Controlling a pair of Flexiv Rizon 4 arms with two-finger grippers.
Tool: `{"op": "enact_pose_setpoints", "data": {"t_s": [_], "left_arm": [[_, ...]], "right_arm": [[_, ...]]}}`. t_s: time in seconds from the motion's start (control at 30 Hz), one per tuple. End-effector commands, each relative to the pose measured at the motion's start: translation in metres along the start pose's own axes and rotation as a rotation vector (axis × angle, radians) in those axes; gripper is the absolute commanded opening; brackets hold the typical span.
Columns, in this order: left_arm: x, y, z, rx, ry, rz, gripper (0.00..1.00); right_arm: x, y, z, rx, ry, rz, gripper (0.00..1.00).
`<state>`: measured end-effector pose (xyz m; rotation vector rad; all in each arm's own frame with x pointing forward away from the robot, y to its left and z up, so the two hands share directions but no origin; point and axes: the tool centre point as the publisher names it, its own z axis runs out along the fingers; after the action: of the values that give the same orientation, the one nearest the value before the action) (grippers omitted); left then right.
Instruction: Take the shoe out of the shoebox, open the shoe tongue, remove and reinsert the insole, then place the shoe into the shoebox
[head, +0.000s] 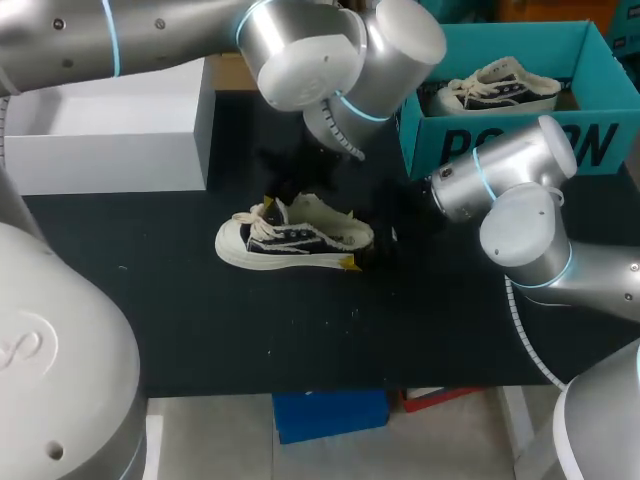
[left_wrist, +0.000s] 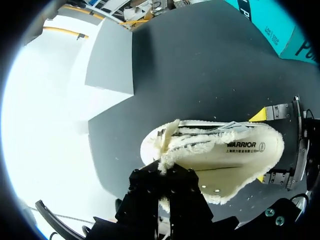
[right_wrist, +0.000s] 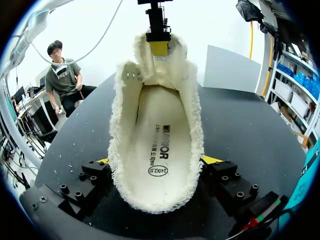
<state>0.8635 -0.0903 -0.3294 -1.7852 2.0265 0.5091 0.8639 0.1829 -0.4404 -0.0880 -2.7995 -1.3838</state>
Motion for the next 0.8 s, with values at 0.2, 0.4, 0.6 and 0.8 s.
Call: {"op": "enact_pose_setpoints", "data": {"t_s": [0.2,0.4,0.6,0.8], "left_arm": [[-0.028,0.008,0.019,-0.023,-0.001,-0.047,0.0],[-0.041,0.008,0.026,-0.061,0.024,-0.075,1.0],[-0.063,0.001,0.024,-0.054,0.026,-0.121,1.0],[-0.072,0.0,0.023,-0.044,0.014,-0.139,1.0]], "right_arm": [[0.0,-0.001,0.004,0.0,-0.001,0.001,0.03],[0.0,-0.001,0.004,0.0,-0.001,0.001,0.04],[0.0,-0.001,0.004,0.0,-0.001,0.001,0.02],[0.0,-0.001,0.004,0.0,-0.001,0.001,0.02]]}}
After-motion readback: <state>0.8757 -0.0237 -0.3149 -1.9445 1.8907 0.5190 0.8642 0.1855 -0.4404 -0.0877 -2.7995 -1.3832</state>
